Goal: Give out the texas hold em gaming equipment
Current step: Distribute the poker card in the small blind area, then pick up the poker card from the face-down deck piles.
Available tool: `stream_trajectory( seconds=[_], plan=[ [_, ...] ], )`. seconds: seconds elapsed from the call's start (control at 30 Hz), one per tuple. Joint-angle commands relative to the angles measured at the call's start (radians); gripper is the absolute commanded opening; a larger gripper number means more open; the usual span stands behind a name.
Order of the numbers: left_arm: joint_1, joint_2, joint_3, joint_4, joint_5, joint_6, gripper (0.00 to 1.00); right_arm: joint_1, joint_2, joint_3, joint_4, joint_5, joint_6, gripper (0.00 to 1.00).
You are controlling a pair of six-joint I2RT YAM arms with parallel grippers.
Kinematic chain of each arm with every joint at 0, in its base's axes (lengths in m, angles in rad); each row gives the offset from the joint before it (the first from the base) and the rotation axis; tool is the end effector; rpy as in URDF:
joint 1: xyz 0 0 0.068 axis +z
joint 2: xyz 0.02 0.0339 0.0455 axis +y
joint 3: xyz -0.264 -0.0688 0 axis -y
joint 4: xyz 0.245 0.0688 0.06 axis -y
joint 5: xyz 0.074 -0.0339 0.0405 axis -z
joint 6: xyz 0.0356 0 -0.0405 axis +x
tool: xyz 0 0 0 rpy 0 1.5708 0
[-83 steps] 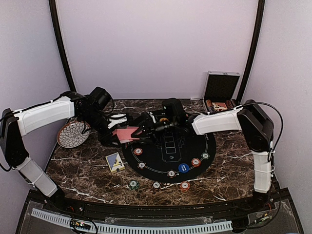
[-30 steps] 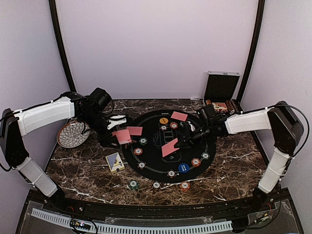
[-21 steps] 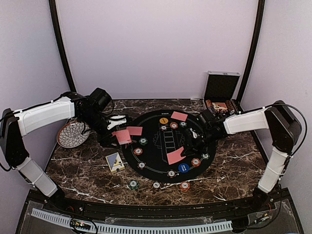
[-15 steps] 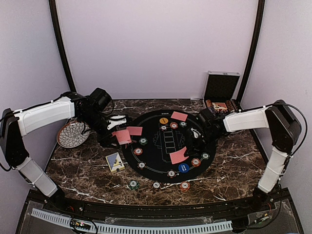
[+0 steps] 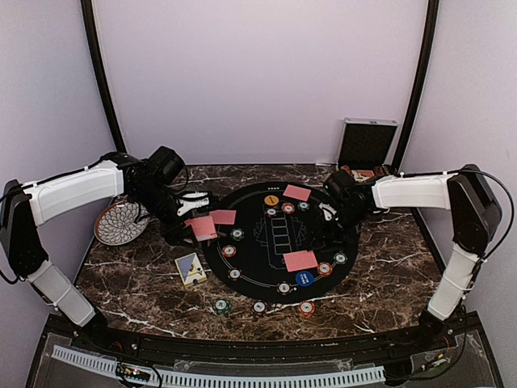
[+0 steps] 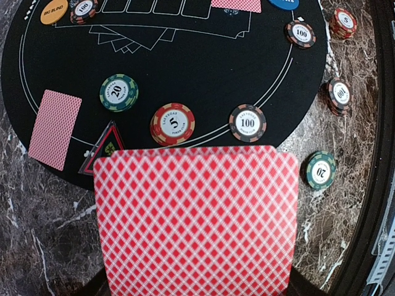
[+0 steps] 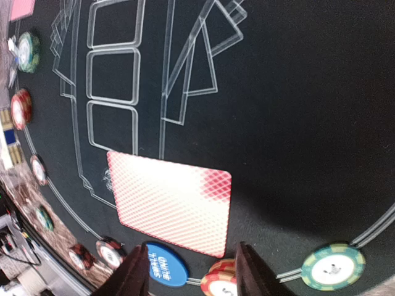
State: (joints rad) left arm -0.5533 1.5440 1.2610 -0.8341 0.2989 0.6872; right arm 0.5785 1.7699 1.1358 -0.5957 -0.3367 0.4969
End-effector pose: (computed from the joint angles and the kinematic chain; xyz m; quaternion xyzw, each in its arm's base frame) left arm 0.2602 -0.1730 0.2695 0.5873 0.7646 -0.1299 0.2316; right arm 0.2792 0.1964 0.1741 -0.0680 0.9696 0.2275 0.0591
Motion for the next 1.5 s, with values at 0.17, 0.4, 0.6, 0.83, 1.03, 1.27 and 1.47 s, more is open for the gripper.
stream_trajectory(
  seconds=[0.17, 0.4, 0.6, 0.83, 1.03, 1.27, 1.47],
  plan=[
    [0.004, -0.028, 0.015, -0.019, 0.020, 0.003, 0.00, 0.002, -0.153, 0.144, -0.029, 0.058, 0.018, 0.93],
    [0.003, -0.038, 0.008, 0.014, 0.025, -0.013, 0.00, -0.052, -0.210, 0.030, 0.264, -0.127, 0.230, 0.99],
    [0.003, -0.040, 0.016, 0.021, 0.015, -0.013, 0.00, -0.001, -0.174, 0.020, 0.341, -0.081, 0.230, 0.98],
    [0.003, -0.043, 0.014, 0.033, 0.009, -0.011, 0.00, 0.013, -0.123, 0.079, 0.370, -0.183, 0.297, 0.99],
    [0.003, -0.043, 0.006, 0.042, 0.011, -0.013, 0.00, 0.089, -0.045, 0.110, 0.455, -0.222, 0.357, 0.99],
    [0.003, -0.038, 0.003, 0.044, 0.012, -0.011, 0.00, 0.182, 0.066, 0.259, 0.443, -0.208, 0.359, 0.99],
    [0.003, -0.026, 0.024, 0.040, 0.018, -0.009, 0.00, 0.234, 0.118, 0.306, 0.531, -0.244, 0.413, 0.99]
  ],
)
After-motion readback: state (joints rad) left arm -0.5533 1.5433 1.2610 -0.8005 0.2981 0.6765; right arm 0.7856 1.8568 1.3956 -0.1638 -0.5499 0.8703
